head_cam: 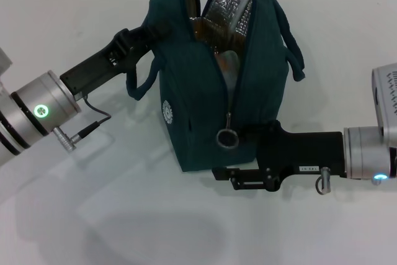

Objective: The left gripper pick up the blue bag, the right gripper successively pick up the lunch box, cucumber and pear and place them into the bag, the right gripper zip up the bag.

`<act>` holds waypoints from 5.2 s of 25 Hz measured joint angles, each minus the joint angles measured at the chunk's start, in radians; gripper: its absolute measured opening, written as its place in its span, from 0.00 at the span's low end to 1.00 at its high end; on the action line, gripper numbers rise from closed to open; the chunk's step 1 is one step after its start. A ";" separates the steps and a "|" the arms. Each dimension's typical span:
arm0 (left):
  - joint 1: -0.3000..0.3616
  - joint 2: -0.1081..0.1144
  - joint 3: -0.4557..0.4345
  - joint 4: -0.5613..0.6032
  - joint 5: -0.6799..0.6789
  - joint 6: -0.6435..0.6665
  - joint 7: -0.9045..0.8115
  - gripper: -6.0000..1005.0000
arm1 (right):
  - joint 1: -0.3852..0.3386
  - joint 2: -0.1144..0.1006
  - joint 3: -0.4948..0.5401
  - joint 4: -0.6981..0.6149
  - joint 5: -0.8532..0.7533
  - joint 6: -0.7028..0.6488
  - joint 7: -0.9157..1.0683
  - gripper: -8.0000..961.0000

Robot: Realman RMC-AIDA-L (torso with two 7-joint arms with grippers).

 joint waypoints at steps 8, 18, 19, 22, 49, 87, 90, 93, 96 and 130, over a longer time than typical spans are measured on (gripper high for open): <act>0.013 0.000 0.000 0.000 0.000 0.017 0.000 0.05 | -0.014 -0.001 0.005 0.004 0.009 0.008 -0.002 0.67; 0.031 0.000 0.000 0.000 0.000 0.027 0.000 0.05 | -0.055 -0.009 0.045 -0.002 0.011 0.007 -0.002 0.67; 0.031 0.000 0.000 0.000 0.000 0.028 0.000 0.05 | -0.056 -0.009 0.045 -0.002 0.012 0.007 -0.002 0.67; 0.032 0.000 0.000 0.000 0.000 0.032 0.001 0.05 | -0.056 -0.009 0.045 -0.002 0.012 0.009 -0.002 0.67; 0.034 0.000 0.000 0.000 0.001 0.035 0.002 0.05 | -0.063 -0.005 0.047 -0.015 0.028 0.013 -0.043 0.30; 0.038 0.000 0.000 0.000 0.003 0.038 0.006 0.05 | -0.094 -0.005 0.189 -0.043 0.138 -0.161 -0.159 0.01; 0.037 0.000 0.000 0.000 0.006 0.041 0.016 0.05 | -0.079 -0.004 0.188 -0.043 0.157 -0.152 -0.160 0.01; 0.040 0.000 0.000 0.000 0.004 0.047 0.024 0.05 | -0.063 -0.002 0.188 -0.043 0.169 -0.140 -0.160 0.01; 0.040 0.000 0.000 0.000 0.004 0.049 0.027 0.05 | -0.048 0.000 0.186 -0.043 0.190 -0.137 -0.164 0.01; 0.064 0.015 -0.049 -0.012 0.006 0.176 0.163 0.88 | 0.064 0.000 0.181 -0.032 0.303 -0.023 -0.211 0.02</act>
